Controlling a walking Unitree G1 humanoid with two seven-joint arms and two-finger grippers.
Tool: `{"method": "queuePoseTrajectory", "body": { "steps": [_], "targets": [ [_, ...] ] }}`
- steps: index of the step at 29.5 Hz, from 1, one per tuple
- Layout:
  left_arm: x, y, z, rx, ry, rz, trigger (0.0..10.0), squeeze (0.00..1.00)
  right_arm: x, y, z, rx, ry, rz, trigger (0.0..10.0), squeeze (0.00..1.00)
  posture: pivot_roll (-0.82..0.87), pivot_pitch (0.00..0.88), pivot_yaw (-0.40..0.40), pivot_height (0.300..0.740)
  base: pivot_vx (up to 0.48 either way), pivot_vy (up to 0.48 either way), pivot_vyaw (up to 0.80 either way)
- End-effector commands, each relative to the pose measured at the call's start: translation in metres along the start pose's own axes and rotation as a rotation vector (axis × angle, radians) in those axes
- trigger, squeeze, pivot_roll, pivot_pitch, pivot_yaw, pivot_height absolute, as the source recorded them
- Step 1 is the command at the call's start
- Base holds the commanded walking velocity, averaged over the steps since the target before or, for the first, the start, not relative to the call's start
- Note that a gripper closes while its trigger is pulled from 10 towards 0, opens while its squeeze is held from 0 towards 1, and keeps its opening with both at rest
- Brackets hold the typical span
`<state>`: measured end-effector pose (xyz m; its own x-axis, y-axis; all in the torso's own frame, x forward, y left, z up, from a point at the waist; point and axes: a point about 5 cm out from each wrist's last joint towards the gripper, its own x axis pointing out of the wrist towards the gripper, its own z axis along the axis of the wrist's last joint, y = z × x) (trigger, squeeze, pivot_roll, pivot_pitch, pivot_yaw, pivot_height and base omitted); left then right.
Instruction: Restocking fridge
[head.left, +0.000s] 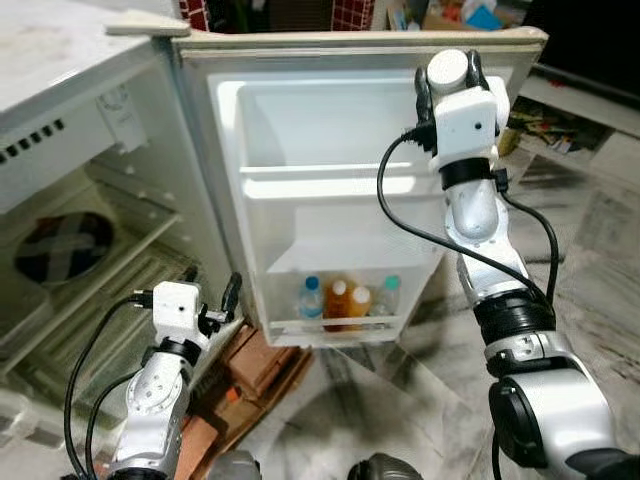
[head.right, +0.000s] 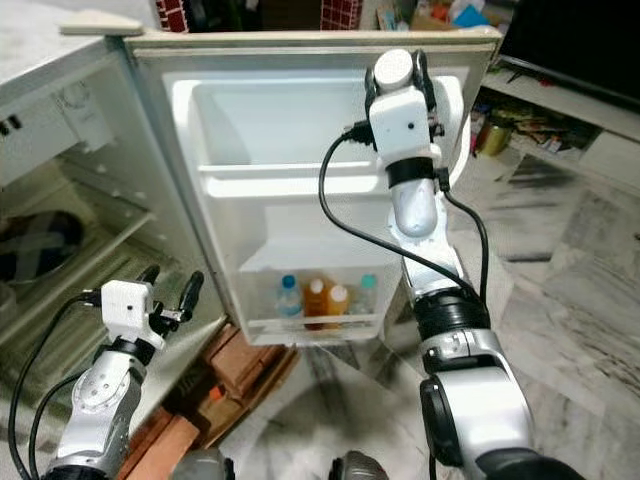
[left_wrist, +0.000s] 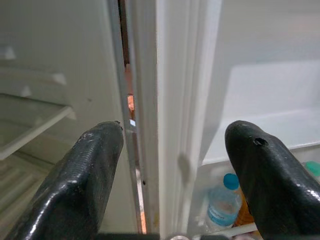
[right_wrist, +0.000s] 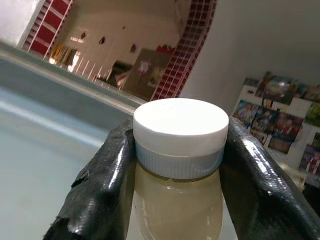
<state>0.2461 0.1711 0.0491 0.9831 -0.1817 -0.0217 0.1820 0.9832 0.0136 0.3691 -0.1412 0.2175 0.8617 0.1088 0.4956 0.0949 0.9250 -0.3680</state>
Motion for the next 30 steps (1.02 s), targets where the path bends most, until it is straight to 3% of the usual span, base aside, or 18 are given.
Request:
{"method": "queuePoseTrajectory", "body": {
  "steps": [1,13,21,26,27,28,30],
  "targets": [
    [0.001,-0.003,0.000,0.000,0.003,-0.012,10.0,0.00,0.006,-0.010,0.002,0.019,-0.006,-0.050,10.0,0.00,0.17,0.000,-0.015,0.740,0.000,0.000,0.00],
    [-0.003,-0.001,-0.001,0.008,0.013,-0.005,10.0,0.00,0.002,-0.014,-0.026,0.068,0.179,-0.094,10.0,0.00,0.17,0.000,-0.011,0.740,0.000,0.000,0.00],
    [-0.004,-0.002,-0.002,0.012,0.025,-0.011,10.0,0.00,-0.007,-0.022,-0.052,0.156,0.375,-0.181,10.0,0.00,0.17,0.000,-0.002,0.740,0.000,0.000,0.00],
    [-0.004,-0.002,-0.002,0.013,0.029,-0.012,10.0,0.00,-0.013,-0.023,-0.062,0.207,0.438,-0.185,10.0,0.00,0.17,0.000,0.002,0.740,0.000,0.000,0.00],
    [-0.004,-0.002,-0.002,0.014,0.030,-0.012,10.0,0.00,-0.014,-0.023,-0.063,0.208,0.444,-0.189,10.0,0.78,0.17,0.000,0.001,0.740,0.000,0.000,0.00],
    [-0.005,-0.002,-0.002,0.014,0.030,-0.012,10.0,0.00,-0.015,-0.024,-0.064,0.217,0.450,-0.197,10.0,1.00,0.17,0.000,0.001,0.740,0.000,0.000,0.00],
    [-0.005,-0.002,-0.003,0.015,0.032,-0.012,10.0,0.00,-0.014,-0.026,-0.063,0.182,0.439,-0.198,10.0,1.00,0.17,0.000,0.001,0.740,0.000,0.000,0.00]
  ]
}}
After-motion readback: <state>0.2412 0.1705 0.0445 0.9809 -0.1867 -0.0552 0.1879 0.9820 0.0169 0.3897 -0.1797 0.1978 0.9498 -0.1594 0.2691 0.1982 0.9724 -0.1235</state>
